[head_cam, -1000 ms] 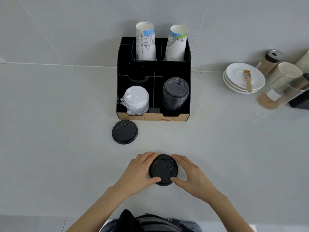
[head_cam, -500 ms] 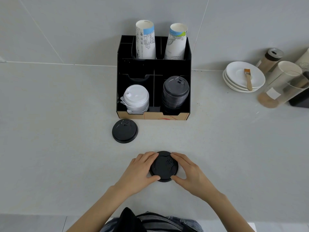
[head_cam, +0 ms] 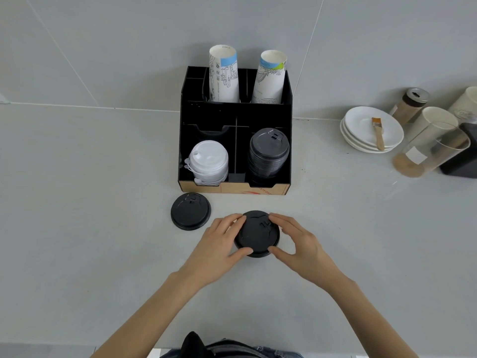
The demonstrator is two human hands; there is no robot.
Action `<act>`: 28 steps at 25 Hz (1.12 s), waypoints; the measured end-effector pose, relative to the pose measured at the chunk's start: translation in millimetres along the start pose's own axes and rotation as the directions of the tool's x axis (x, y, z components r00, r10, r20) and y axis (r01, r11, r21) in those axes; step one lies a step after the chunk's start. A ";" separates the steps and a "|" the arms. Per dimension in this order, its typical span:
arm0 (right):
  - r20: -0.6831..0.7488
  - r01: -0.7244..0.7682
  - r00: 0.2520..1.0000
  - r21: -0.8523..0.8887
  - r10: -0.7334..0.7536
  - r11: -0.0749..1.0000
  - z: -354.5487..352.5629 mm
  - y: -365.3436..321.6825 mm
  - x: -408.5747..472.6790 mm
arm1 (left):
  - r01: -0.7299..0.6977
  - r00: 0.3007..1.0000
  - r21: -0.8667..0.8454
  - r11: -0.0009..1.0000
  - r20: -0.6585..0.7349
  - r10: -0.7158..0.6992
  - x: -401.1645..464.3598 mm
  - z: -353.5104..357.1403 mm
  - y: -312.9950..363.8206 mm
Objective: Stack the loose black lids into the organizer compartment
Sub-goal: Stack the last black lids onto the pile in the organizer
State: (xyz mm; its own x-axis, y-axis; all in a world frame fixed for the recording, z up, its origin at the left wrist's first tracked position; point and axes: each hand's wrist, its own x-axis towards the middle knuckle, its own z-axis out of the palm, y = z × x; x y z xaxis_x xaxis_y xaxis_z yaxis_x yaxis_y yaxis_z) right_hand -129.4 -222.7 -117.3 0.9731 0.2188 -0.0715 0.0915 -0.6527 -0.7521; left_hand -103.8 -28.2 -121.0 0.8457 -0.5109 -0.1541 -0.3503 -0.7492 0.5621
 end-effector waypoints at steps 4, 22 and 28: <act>-0.046 0.067 0.997 -0.034 -0.068 0.997 -20.7 -9.3 19.7 | -0.023 0.994 -0.010 1.000 -0.104 0.022 17.6 -17.2 8.2; -0.053 0.127 0.988 -0.228 -0.143 0.965 -93.6 -19.4 104.8 | -0.012 0.948 -0.065 0.998 -0.319 -0.010 101.0 -72.0 30.6; -0.003 0.121 0.992 -0.242 -0.125 0.963 -99.8 -10.5 128.4 | 0.038 0.934 -0.153 0.987 -0.346 -0.090 124.4 -68.7 27.9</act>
State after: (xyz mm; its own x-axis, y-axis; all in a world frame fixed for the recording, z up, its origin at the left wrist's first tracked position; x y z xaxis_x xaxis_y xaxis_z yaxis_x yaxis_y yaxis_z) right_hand 15.7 -260.1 -53.2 0.9546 0.2967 0.0248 0.2566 -0.7777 -0.5739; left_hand 19.2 -83.7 -68.7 0.9605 -0.2641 0.0872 -0.2521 -0.6945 0.6739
